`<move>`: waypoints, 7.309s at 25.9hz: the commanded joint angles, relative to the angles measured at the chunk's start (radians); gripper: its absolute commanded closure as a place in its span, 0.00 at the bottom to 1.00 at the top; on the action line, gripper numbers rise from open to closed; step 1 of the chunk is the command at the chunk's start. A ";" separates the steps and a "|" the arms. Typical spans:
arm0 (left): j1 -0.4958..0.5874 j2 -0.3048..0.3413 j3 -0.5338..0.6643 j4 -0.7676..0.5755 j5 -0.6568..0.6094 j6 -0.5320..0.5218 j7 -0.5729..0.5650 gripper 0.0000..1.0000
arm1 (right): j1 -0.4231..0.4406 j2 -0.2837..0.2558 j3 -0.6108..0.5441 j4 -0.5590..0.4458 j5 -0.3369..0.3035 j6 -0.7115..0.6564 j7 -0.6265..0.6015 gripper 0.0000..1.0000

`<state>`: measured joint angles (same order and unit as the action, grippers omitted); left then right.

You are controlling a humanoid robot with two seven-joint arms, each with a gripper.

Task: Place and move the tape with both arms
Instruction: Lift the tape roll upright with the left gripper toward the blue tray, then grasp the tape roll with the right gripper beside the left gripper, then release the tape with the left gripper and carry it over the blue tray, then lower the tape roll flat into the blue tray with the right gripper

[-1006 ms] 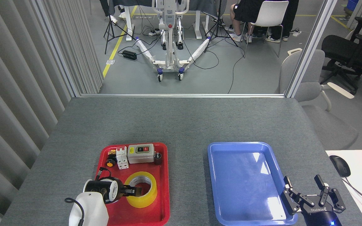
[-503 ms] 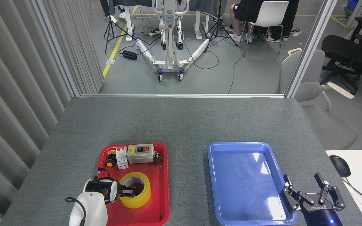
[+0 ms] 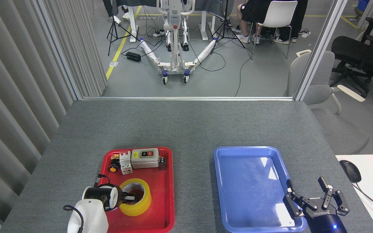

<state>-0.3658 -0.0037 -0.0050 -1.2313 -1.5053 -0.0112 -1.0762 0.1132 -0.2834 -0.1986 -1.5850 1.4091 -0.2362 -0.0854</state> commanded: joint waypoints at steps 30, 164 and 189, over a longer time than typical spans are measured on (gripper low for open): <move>0.214 -0.071 -0.127 -0.315 1.625 0.396 0.130 1.00 | -0.139 0.010 0.082 -0.013 -0.660 -0.354 0.257 0.00; 0.332 0.030 -0.132 -0.241 0.062 0.047 1.182 0.00 | -0.572 -0.157 0.367 0.527 -0.386 0.193 0.892 0.76; 0.315 0.024 -0.032 -0.235 0.028 -0.104 1.210 0.00 | -0.684 -0.105 0.439 0.698 -0.458 0.253 0.929 0.66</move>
<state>-0.0525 0.0164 -0.0361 -1.4625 -1.4681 -0.1145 0.1321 -0.5682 -0.3912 0.2403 -0.8928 0.9484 0.0148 0.8469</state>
